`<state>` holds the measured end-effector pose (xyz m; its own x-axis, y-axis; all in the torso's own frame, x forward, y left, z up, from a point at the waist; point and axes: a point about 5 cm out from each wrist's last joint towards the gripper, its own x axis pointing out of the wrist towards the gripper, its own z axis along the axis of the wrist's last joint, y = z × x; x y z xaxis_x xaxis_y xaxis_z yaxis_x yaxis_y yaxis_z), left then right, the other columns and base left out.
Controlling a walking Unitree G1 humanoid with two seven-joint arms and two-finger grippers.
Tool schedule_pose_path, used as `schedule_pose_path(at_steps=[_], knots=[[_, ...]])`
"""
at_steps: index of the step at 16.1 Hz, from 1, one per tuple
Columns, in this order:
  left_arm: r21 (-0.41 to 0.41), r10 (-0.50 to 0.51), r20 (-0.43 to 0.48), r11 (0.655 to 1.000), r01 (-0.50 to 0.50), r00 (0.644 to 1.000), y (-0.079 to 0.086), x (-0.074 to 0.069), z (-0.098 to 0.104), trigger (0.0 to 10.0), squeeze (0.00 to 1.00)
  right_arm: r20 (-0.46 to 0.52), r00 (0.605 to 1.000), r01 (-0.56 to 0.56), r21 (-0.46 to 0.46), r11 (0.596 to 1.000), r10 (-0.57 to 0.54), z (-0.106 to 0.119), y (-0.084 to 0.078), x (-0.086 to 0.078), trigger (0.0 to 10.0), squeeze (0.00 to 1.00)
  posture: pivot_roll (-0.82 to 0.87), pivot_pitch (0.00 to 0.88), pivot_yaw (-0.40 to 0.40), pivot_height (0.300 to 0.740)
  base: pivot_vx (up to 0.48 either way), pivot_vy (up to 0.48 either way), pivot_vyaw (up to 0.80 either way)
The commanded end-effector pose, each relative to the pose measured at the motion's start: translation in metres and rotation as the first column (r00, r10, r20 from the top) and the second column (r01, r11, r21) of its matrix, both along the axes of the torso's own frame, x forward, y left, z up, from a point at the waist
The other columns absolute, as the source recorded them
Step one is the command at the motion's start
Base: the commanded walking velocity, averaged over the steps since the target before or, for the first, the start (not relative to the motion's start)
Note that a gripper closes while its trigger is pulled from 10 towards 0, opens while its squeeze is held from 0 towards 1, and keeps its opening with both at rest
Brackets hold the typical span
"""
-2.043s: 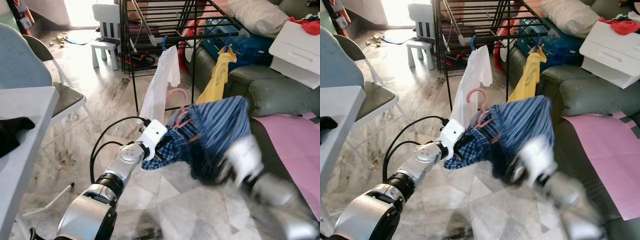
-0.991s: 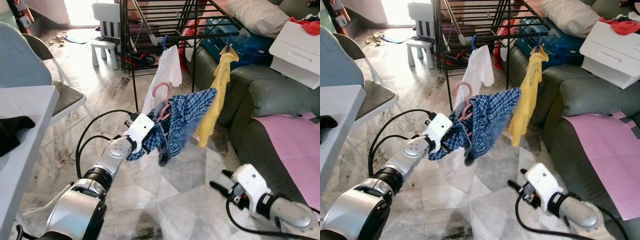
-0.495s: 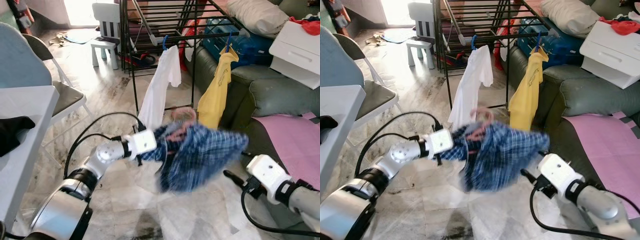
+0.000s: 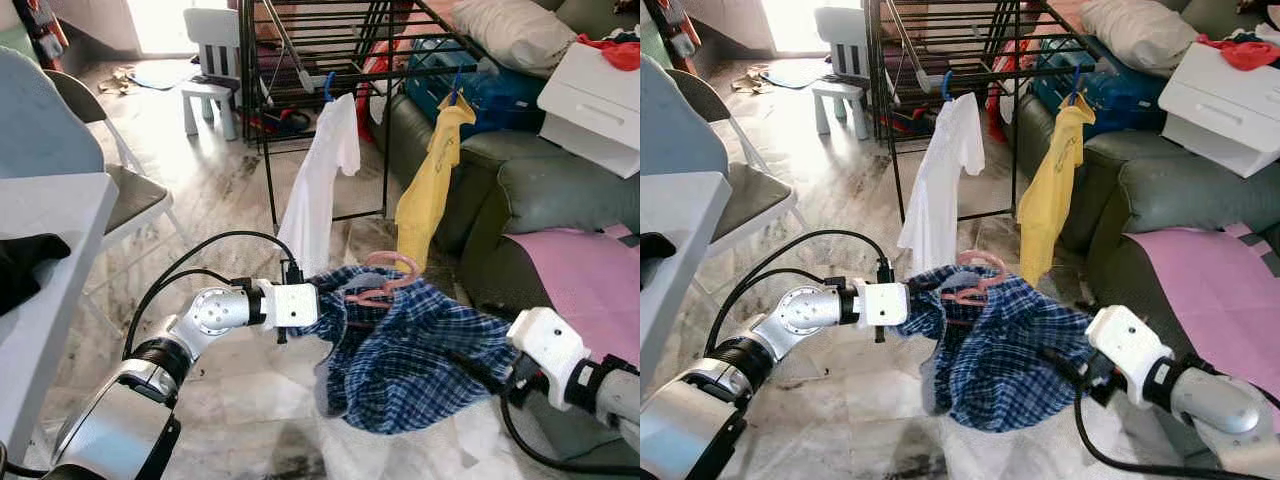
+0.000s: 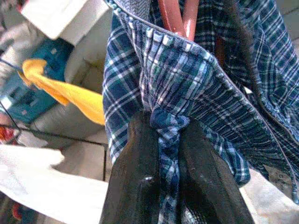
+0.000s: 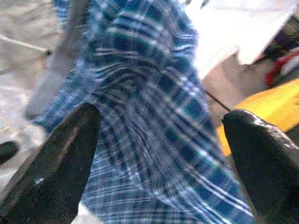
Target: Hang hanger
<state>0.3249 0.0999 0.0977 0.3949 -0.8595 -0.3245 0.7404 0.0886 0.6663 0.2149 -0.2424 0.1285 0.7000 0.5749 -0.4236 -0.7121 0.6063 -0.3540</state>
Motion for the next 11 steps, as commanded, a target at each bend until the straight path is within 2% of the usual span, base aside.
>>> schedule_pose_path(at_steps=[1, 2, 3, 4, 5, 6, 11], knots=[[-0.013, -0.034, 0.046, 0.999, 0.035, 0.998, -0.005, 0.0, 0.007, 0.0, 0.0, -0.037, 0.999, -0.029, -0.005, 1.0, 0.029, -0.002, -0.004, 0.0, 10.0, 1.0, 0.04, 0.0, -0.035, 0.74, 0.0, 0.0, 0.0], [-0.022, -0.038, 0.05, 0.999, 0.039, 0.998, -0.006, 0.0, 0.008, 0.0, 0.0, -0.049, 0.998, -0.047, -0.039, 0.998, 0.045, -0.004, -0.009, 0.002, 10.0, 0.9, 0.04, 0.0, -0.036, 0.74, 0.0, 0.0, 0.0], [-0.024, -0.042, 0.052, 0.999, 0.044, 0.998, -0.006, 0.0, 0.008, 0.0, 0.0, -0.05, 0.997, -0.058, -0.058, 0.997, 0.055, -0.003, -0.011, 0.005, 10.0, 0.56, 0.05, 0.0, -0.036, 0.74, 0.0, 0.0, 0.0], [-0.026, -0.046, 0.053, 0.999, 0.047, 0.998, -0.006, 0.0, 0.008, 0.0, 0.0, -0.045, 0.997, -0.067, -0.062, 0.996, 0.064, -0.001, -0.012, 0.008, 10.0, 0.53, 0.05, 0.0, -0.038, 0.74, 0.0, 0.0, 0.0], [-0.021, -0.056, 0.052, 0.998, 0.058, 0.997, -0.006, -0.002, 0.007, 0.0, 0.0, -0.035, 0.997, -0.077, -0.063, 0.995, 0.075, 0.003, -0.011, 0.011, 10.0, 0.2, 0.05, 0.0, -0.038, 0.74, 0.0, 0.0, 0.0], [-0.018, -0.065, 0.055, 0.998, 0.066, 0.996, -0.006, -0.003, 0.006, 0.0, 0.0, -0.026, 0.995, -0.097, -0.067, 0.993, 0.096, 0.006, -0.01, 0.016, 10.0, 0.0, 0.05, 0.0, -0.038, 0.74, 0.0, 0.0, 0.0], [-0.011, -0.077, 0.053, 0.997, 0.077, 0.996, -0.009, -0.005, 0.004, 0.0, 0.0, -0.012, 0.991, -0.136, -0.032, 0.99, 0.136, 0.009, -0.003, 0.024, 10.0, 0.0, 0.05, 0.0, -0.038, 0.74, 0.0, 0.0, 0.0]])
